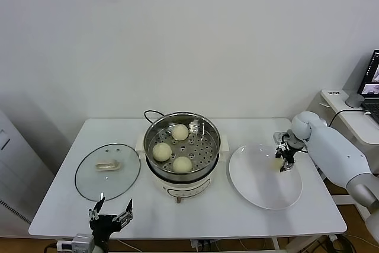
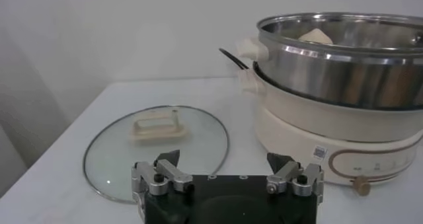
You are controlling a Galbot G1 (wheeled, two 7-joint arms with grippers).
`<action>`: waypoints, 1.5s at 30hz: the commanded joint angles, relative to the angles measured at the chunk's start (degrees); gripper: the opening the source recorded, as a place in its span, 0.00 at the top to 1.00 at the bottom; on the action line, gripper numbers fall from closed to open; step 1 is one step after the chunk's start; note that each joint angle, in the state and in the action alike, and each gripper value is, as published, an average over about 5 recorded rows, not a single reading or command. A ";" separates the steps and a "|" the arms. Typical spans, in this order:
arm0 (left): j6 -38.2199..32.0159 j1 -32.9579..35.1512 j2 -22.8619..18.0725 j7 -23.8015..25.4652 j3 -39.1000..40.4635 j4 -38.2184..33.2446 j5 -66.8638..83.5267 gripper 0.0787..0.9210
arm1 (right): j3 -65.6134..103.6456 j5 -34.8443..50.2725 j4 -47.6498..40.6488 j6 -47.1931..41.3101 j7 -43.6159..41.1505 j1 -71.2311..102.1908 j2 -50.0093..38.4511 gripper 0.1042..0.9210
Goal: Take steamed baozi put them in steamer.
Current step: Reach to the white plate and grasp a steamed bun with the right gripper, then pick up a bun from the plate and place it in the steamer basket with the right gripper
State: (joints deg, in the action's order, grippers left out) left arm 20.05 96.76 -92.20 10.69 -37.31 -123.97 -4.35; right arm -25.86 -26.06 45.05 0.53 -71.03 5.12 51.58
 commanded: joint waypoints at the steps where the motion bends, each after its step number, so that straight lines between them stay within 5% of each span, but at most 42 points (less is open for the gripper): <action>1: -0.16 -0.13 -0.22 -0.06 0.16 0.12 -0.30 0.12 | -3.00 5.06 3.19 -2.18 -0.66 -2.16 -1.68 0.60; 11: -0.95 -1.82 -0.38 -0.88 0.96 0.25 -2.57 0.12 | -33.34 34.33 23.80 -20.55 -1.07 -29.20 -11.41 0.64; 21: -0.74 -2.13 -0.37 -2.54 2.06 -0.47 -7.26 0.12 | -56.48 59.42 32.04 -30.88 1.71 -55.11 -1.23 0.64; 33: -0.61 -2.89 0.69 -2.22 2.14 -1.21 -4.67 0.12 | -54.68 63.39 27.98 -37.39 7.34 -49.20 15.29 0.64; 45: -0.66 -3.75 0.91 -2.15 1.51 -0.08 -3.27 0.12 | -52.43 55.39 20.88 -38.42 8.82 -38.74 22.85 0.64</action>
State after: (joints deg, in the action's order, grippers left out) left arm 19.32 93.26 -92.20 8.59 -35.80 -124.24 -7.91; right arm -76.92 31.17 69.13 -35.48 -63.61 -37.78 67.83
